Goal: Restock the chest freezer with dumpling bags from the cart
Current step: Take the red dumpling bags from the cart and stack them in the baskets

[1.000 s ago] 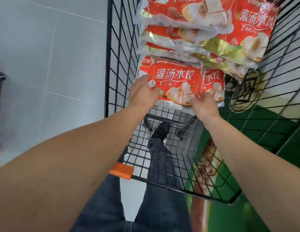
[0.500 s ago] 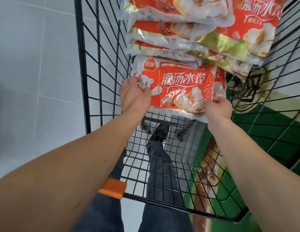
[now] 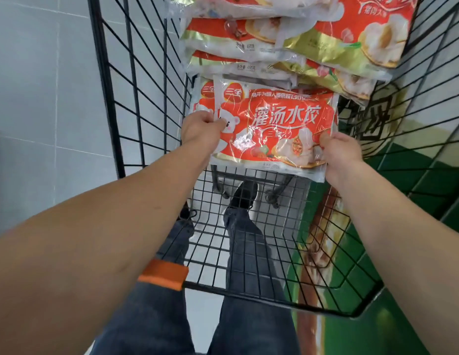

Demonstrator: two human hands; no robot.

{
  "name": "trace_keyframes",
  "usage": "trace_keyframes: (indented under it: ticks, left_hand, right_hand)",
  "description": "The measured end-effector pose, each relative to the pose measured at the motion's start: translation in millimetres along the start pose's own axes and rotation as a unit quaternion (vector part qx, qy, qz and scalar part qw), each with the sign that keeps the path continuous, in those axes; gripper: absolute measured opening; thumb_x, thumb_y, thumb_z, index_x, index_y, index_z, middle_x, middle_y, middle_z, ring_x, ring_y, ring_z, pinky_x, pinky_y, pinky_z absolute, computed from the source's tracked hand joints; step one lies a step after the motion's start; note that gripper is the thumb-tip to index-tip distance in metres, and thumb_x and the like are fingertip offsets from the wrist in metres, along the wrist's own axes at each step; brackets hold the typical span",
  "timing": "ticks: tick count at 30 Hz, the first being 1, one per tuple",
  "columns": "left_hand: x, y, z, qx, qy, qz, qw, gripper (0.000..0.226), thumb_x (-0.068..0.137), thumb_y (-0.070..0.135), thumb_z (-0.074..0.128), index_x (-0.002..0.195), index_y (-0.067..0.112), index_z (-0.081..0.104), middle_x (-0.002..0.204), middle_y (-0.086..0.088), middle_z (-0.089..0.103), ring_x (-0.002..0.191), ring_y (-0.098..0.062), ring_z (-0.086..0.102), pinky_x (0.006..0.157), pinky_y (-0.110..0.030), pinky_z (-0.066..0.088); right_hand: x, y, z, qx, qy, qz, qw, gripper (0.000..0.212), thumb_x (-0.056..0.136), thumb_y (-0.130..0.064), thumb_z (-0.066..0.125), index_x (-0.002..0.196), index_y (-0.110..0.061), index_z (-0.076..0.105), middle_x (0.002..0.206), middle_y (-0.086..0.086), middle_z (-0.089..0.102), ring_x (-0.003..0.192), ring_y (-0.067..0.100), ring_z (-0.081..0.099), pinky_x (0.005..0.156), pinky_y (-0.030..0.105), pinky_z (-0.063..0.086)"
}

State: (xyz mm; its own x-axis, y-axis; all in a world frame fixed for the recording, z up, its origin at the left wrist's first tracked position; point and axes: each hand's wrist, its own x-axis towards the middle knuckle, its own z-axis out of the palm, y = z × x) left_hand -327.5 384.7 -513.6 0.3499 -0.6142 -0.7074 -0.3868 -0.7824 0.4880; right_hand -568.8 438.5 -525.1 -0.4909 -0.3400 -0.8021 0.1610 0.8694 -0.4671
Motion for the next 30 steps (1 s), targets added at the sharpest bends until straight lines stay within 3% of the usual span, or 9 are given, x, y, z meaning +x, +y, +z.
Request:
trace_keyframes:
  ticks: [5,7,11,15,20,24,27,30]
  left_hand:
    - [-25.5,14.6,-32.1,-0.039,-0.062,0.010,0.997,0.030,0.071,0.027,0.082,0.073,0.013,0.055,0.110,-0.009,0.071,0.084,-0.017,0.067,0.075,-0.031,0.055]
    - [-35.3,22.5,-46.2,-0.044,-0.091,0.025,0.995,0.032,0.061,0.031,0.084,0.069,0.013,0.059,0.100,-0.009,0.072,0.085,-0.022,0.070,0.083,-0.037,0.057]
    - [-68.2,50.5,-76.4,-0.034,-0.133,0.080,0.987,0.026,0.066,0.026,0.082,0.073,0.010,0.062,0.093,-0.018,0.074,0.089,-0.033,0.073,0.086,-0.050,0.059]
    - [-120.7,75.7,-108.4,-0.036,-0.182,0.145,0.972,0.019,0.083,0.010,0.076,0.075,0.012,0.059,0.080,-0.002,0.068,0.077,-0.017,0.067,0.087,-0.039,0.058]
    - [-187.7,85.6,-132.3,-0.018,-0.238,0.228,0.944,0.020,0.082,0.013,0.077,0.075,0.014,0.058,0.086,-0.003,0.067,0.082,-0.018,0.064,0.077,-0.028,0.052]
    - [-252.4,83.6,-133.6,-0.008,-0.293,0.262,0.920,0.028,0.082,0.009,0.076,0.070,0.017,0.053,0.092,-0.009,0.069,0.086,-0.024,0.066,0.091,-0.038,0.053]
    - [-292.3,78.1,-123.3,0.004,-0.325,0.270,0.906,0.022,0.078,0.013,0.079,0.070,0.019,0.060,0.092,-0.011,0.074,0.088,-0.031,0.071,0.085,-0.049,0.058]
    - [-329.4,70.0,-104.8,0.022,-0.350,0.285,0.892,0.021,0.067,0.018,0.082,0.062,0.019,0.061,0.085,-0.013,0.075,0.085,-0.034,0.073,0.081,-0.054,0.059]
  right_hand:
    - [-47.3,-8.0,-13.1,-0.014,0.032,-0.027,0.999,0.029,0.097,-0.024,0.060,0.069,-0.022,0.069,0.087,-0.003,0.075,0.090,0.021,0.070,0.091,0.046,0.057]
    - [-78.7,-13.6,-22.1,-0.002,0.055,-0.029,0.998,0.028,0.097,-0.025,0.059,0.071,-0.022,0.068,0.088,-0.003,0.074,0.093,0.023,0.071,0.090,0.046,0.058]
    - [-142.3,-17.2,-40.9,0.054,0.100,-0.050,0.992,0.025,0.097,-0.025,0.059,0.074,-0.020,0.068,0.087,0.000,0.074,0.095,0.026,0.071,0.088,0.044,0.058]
    - [-212.2,-8.2,-66.4,0.102,0.131,-0.077,0.983,0.026,0.091,-0.027,0.062,0.068,-0.017,0.068,0.088,0.010,0.076,0.095,0.035,0.071,0.087,0.056,0.057]
    - [-299.5,21.7,-96.6,0.175,0.199,-0.089,0.960,0.024,0.090,-0.027,0.065,0.070,-0.015,0.069,0.089,0.009,0.076,0.093,0.033,0.072,0.088,0.054,0.057]
    - [-362.9,60.5,-132.0,0.220,0.253,-0.104,0.936,0.021,0.083,-0.030,0.065,0.068,-0.016,0.072,0.084,0.004,0.076,0.089,0.030,0.072,0.088,0.053,0.057]
    - [-408.9,81.3,-153.1,0.256,0.289,-0.105,0.916,0.022,0.092,-0.018,0.061,0.072,-0.014,0.069,0.087,0.007,0.075,0.090,0.029,0.071,0.091,0.049,0.057]
    - [-439.6,109.0,-177.2,0.279,0.326,-0.110,0.897,0.019,0.092,-0.016,0.060,0.081,-0.002,0.069,0.096,0.016,0.074,0.096,0.036,0.070,0.091,0.057,0.055]
